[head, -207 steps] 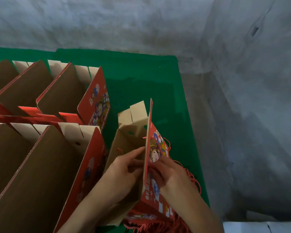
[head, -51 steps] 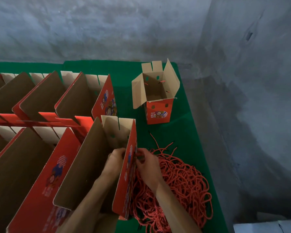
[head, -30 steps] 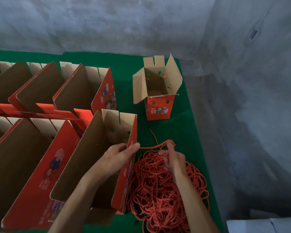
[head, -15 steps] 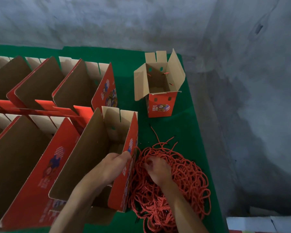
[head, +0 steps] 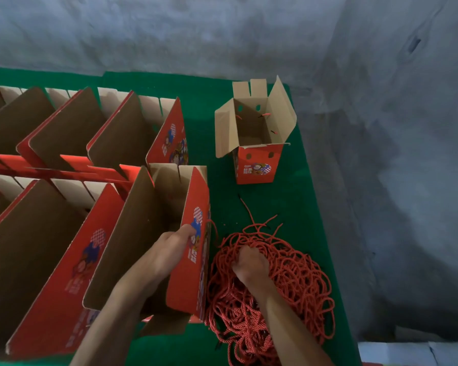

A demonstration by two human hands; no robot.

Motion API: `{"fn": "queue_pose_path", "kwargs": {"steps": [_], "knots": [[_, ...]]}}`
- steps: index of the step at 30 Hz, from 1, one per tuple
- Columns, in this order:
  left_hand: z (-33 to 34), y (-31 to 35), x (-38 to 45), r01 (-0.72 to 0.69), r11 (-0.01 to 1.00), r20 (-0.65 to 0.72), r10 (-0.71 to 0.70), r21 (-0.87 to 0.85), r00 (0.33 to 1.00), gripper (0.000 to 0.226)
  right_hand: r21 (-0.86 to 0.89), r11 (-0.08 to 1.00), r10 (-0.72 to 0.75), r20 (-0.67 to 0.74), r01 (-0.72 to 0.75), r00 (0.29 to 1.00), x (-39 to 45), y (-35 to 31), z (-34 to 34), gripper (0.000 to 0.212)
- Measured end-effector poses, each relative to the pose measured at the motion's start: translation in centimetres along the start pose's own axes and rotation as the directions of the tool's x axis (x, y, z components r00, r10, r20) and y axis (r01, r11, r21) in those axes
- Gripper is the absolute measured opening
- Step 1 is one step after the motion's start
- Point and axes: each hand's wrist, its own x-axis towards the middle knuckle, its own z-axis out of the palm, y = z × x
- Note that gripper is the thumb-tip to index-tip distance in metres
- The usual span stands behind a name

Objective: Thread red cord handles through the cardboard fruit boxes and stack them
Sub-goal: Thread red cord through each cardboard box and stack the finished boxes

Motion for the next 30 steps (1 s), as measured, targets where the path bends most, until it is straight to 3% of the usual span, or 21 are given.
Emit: {"fn": "queue_pose_path", "kwargs": {"steps": [3, 5, 7, 10, 14, 17, 26, 30], "knots": [[0.2, -0.1, 0.4, -0.013, 1.0, 0.007, 0.013, -0.01, 1.0, 0.04, 0.256, 0.965, -0.057, -0.041, 0.066, 0.998, -0.9, -0.1, -0.8, 0.025], [0.1, -0.1, 0.5, -0.012, 0.999, 0.003, 0.012, -0.035, 1.0, 0.042, 0.608, 0.782, -0.122, -0.069, 0.139, 0.99, -2.2, -0.3, -1.4, 0.026], [0.1, 0.1, 0.7, -0.014, 0.998, -0.021, 0.013, -0.064, 1.0, 0.047, 0.835, 0.538, -0.181, -0.016, 0.113, 0.983, -3.7, -0.8, -1.9, 0.022], [0.4, 0.3, 0.9, -0.057, 0.997, -0.058, 0.055, -0.044, 0.997, 0.054, 0.93, 0.367, -0.225, 0.126, -0.036, 0.966, -4.9, -1.4, -2.1, 0.013], [0.8, 0.7, 1.0, -0.098, 0.995, -0.066, 0.096, -0.027, 0.993, 0.053, 0.968, 0.208, -0.26, 0.192, -0.139, 0.946, -5.4, -1.1, -1.6, 0.012], [0.9, 0.9, 1.0, -0.1, 0.995, -0.057, 0.098, -0.027, 0.994, 0.053, 0.968, 0.224, -0.293, 0.174, -0.109, 0.94, -5.5, -0.6, -1.5, 0.014], [0.9, 0.7, 0.6, -0.093, 0.994, 0.039, 0.095, -0.058, 0.995, 0.048, 0.914, 0.404, -0.314, 0.101, 0.037, 0.944, -5.9, -1.0, -1.9, 0.018], [1.0, 0.7, 0.5, -0.095, 0.994, 0.043, 0.098, -0.059, 0.994, 0.056, 0.887, 0.458, -0.315, 0.092, 0.066, 0.945, -6.0, -1.0, -2.0, 0.02]]}}
